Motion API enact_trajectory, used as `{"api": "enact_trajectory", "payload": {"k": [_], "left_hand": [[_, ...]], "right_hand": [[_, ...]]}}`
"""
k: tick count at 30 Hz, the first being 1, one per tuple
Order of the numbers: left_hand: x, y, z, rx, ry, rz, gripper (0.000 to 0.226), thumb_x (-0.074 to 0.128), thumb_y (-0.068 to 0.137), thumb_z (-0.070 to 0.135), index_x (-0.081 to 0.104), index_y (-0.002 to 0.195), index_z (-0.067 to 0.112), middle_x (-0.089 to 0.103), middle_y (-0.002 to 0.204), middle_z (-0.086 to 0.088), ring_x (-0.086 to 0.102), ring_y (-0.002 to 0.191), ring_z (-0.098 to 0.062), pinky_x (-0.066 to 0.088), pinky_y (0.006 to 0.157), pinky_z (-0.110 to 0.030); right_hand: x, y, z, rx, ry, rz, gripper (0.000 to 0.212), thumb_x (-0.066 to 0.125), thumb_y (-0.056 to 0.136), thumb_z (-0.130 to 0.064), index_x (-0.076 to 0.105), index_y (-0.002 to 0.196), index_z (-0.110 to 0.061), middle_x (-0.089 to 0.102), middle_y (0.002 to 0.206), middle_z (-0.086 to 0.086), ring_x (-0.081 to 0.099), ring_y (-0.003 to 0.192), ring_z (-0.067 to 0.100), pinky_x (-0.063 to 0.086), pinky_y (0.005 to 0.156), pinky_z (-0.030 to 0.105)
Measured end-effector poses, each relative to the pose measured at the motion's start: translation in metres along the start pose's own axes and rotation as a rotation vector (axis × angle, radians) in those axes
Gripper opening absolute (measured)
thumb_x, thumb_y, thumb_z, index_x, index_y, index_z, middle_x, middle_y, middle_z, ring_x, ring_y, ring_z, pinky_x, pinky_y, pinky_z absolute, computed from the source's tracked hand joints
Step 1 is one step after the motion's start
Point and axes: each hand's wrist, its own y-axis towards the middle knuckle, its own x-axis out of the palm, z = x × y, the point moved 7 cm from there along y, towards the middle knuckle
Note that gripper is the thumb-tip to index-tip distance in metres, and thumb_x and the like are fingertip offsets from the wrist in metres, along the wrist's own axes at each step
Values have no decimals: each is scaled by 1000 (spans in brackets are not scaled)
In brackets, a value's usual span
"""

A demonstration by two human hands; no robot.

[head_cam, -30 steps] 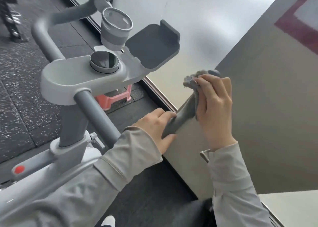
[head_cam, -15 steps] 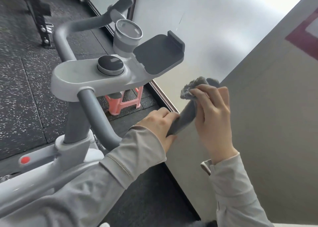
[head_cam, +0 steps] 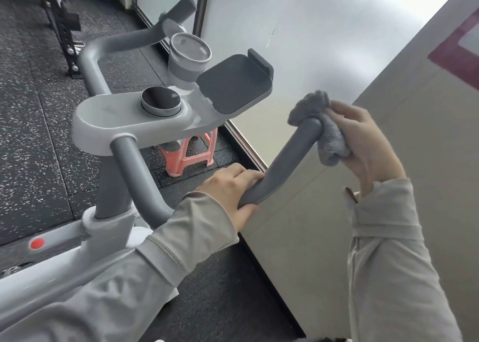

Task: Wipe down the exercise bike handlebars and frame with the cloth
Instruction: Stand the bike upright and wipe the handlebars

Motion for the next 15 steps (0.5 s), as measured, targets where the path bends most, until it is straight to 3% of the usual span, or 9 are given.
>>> {"api": "enact_trajectory", "payload": {"k": [3, 6, 9, 11, 13, 15], "left_hand": [[0, 0, 1, 8, 2, 8, 56, 70, 77, 26, 48, 128, 27, 53, 118, 3, 49, 111, -16, 39, 97, -28], [0, 0, 1, 18, 8, 20, 55, 70, 77, 26, 49, 128, 28, 54, 117, 3, 49, 110, -16, 39, 96, -28], [0, -1, 1, 24, 18, 14, 57, 69, 77, 27, 47, 129, 28, 54, 117, 4, 50, 110, -16, 40, 98, -31], [0, -1, 1, 32, 27, 11, 57, 69, 78, 28, 46, 131, 28, 53, 118, 4, 49, 111, -16, 40, 98, -29], [0, -1, 1, 30, 24, 14, 57, 69, 78, 28, 46, 131, 29, 53, 118, 4, 49, 111, -16, 40, 98, -29], [-1, -2, 1, 30, 16, 15, 57, 69, 78, 27, 46, 131, 28, 53, 119, 4, 49, 112, -16, 40, 98, -29]], "right_hand": [[-5, -12, 27, -16, 244, 130, 18, 49, 95, -7, 61, 108, -3, 63, 93, 12, 60, 79, 16, 51, 66, 20], [-6, -27, 40, -76, 257, 248, 15, 49, 95, -6, 63, 101, -6, 62, 89, 9, 60, 76, 14, 51, 65, 21], [-21, -33, 13, -267, -35, 345, 18, 54, 93, -9, 67, 87, -19, 59, 79, 3, 51, 75, 16, 41, 66, 28], [-22, -26, -21, -424, -285, 338, 21, 54, 91, -11, 65, 81, -26, 58, 72, -12, 50, 72, 9, 40, 66, 29], [-5, -13, -43, -477, -504, 255, 15, 55, 91, -17, 67, 87, -25, 61, 74, -19, 54, 74, 5, 44, 70, 27], [13, -3, -44, -460, -652, 179, 17, 54, 91, -18, 70, 95, -17, 66, 82, -9, 58, 78, 4, 46, 74, 23]]}}
